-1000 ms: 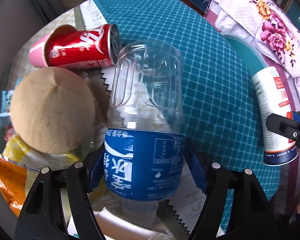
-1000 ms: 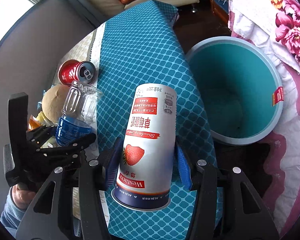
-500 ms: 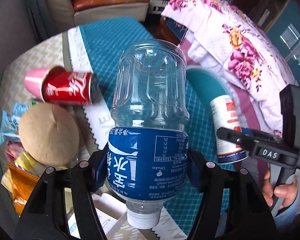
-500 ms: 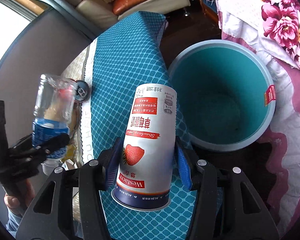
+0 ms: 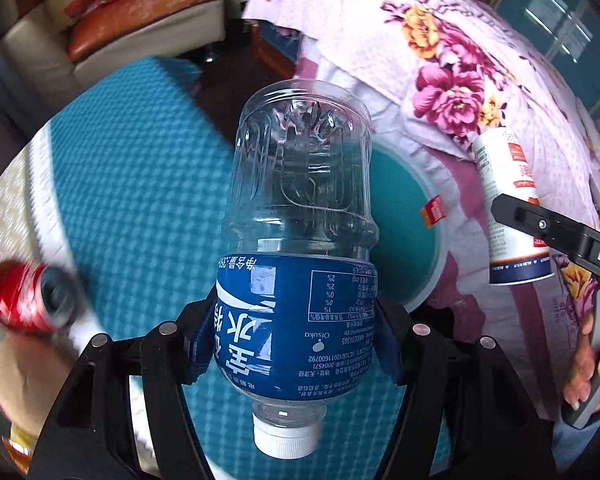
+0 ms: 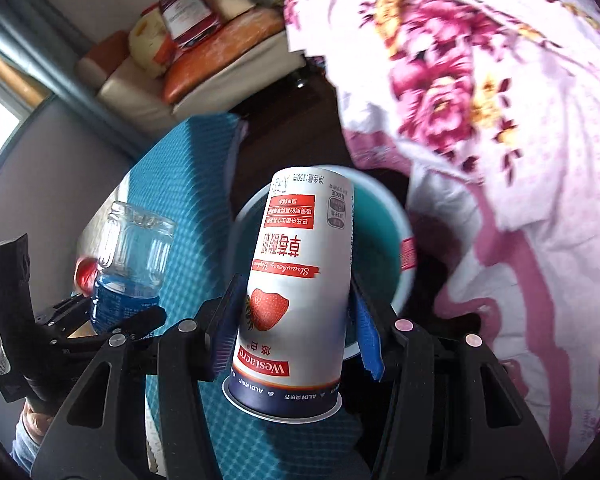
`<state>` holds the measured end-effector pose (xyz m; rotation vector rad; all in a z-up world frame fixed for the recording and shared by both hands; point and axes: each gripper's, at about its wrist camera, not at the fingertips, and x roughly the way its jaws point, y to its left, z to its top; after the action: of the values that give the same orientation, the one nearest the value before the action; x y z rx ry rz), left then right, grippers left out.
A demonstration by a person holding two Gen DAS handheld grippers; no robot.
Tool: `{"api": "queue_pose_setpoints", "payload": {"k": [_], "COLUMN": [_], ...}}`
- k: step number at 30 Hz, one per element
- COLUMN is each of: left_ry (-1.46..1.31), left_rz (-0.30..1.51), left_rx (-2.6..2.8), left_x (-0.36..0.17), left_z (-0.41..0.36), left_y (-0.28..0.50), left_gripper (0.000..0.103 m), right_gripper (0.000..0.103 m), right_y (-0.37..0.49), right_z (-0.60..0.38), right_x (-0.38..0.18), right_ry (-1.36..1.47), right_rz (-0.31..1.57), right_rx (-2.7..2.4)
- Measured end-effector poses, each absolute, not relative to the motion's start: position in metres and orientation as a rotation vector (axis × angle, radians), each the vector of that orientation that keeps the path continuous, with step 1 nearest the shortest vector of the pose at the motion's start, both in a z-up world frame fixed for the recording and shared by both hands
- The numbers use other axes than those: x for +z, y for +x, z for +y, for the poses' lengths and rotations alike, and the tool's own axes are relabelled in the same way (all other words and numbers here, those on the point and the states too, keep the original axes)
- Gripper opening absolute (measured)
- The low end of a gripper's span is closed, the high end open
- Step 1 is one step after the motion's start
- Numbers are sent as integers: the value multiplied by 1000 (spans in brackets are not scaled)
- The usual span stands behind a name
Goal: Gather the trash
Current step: 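Carry both items over the teal bin while the left gripper releases the bottle inside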
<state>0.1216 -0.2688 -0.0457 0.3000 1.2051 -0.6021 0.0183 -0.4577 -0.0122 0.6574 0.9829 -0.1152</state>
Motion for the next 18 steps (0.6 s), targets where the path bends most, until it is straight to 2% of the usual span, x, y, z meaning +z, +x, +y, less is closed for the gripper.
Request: {"api": "queue_pose_setpoints", "payload": {"k": [9,12,18], "left_ry": [391,419,409], "left_rz": [1289,1284,1279], "left_rx": [-628,-609,-601], "left_x": [-88,-93,-95], "left_z": [-332,-336,-331], "left_y": [134,134,135], "left_gripper": [67,81,83], "right_gripper": [49,49,49], "right_y": [15,19,26], "right_z": [-494,-496,-491], "right_x": [-35,-45,-55], "right_ry": [701,713,718], "right_rz": [1006,1023,1043], "right_rx": [-170,-166,-151]}}
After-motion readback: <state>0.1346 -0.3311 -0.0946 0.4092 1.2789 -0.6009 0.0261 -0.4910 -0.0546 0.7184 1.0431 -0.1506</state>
